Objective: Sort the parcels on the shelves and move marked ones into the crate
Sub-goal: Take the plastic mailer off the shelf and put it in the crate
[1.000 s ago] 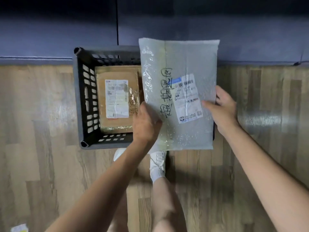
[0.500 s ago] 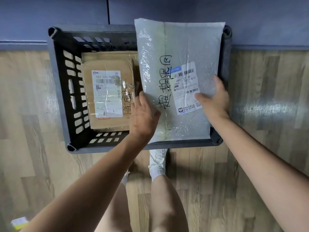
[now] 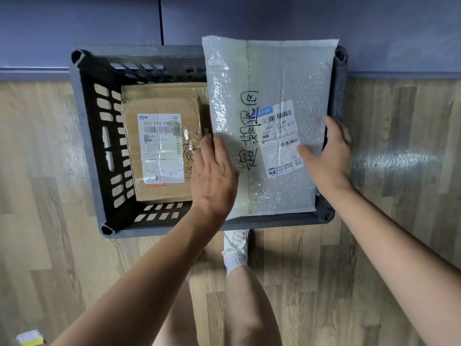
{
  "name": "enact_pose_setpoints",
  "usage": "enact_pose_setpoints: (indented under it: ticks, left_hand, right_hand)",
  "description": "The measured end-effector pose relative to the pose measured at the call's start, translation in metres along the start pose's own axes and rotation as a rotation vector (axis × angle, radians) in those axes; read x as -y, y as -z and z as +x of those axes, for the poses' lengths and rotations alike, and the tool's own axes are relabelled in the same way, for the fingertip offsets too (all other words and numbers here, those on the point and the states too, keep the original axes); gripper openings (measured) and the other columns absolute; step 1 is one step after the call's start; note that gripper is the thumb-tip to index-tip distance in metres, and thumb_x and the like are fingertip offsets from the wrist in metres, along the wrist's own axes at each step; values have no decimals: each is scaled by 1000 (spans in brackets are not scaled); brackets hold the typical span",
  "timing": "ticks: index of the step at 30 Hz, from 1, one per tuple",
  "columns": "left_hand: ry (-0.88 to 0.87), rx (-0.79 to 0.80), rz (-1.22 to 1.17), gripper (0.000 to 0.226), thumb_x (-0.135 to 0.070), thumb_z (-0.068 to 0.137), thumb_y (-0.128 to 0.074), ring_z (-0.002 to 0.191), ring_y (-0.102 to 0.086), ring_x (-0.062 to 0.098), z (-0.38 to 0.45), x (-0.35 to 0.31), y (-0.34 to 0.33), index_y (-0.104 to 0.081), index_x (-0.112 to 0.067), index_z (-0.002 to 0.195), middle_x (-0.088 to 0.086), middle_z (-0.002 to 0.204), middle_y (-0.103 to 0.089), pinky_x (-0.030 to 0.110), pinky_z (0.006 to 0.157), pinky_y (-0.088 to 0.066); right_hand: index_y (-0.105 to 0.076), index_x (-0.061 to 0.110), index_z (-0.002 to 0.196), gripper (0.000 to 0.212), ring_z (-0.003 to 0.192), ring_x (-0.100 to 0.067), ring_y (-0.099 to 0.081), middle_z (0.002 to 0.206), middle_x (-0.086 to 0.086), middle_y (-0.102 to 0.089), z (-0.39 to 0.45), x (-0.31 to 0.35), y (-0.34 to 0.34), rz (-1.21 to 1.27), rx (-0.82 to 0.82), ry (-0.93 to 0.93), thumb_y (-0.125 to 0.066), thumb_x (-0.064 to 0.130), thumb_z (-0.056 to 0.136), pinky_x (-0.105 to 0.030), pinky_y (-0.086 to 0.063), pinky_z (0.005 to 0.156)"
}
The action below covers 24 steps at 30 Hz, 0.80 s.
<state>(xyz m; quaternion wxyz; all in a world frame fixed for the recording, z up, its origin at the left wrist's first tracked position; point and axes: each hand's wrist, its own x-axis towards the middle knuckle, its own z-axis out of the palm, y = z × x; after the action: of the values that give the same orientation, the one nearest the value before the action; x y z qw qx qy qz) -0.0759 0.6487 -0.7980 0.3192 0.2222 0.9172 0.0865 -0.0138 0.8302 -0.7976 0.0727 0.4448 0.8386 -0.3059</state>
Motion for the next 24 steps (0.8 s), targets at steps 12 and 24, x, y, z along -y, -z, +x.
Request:
enact_pose_setpoints:
  ticks: [12, 24]
  left_hand:
    - [-362, 131, 494, 76, -26, 100, -34, 137, 22, 42, 24, -10, -21, 24, 4, 137, 25, 148, 28, 50, 112, 8]
    - [-309, 104, 465, 69, -26, 100, -26, 137, 24, 38, 4, -19, -20, 22, 5, 138, 25, 148, 27, 49, 114, 9]
  right_hand:
    - [13, 15, 146, 122, 141, -28, 20, 152, -13, 27, 5, 5, -25, -499, 397, 270, -77, 40, 68, -36, 3, 116]
    - [9, 11, 147, 100, 144, -27, 12, 154, -14, 21, -20, 7, -16, -477, 391, 270, -67, 22, 82, -34, -3, 116]
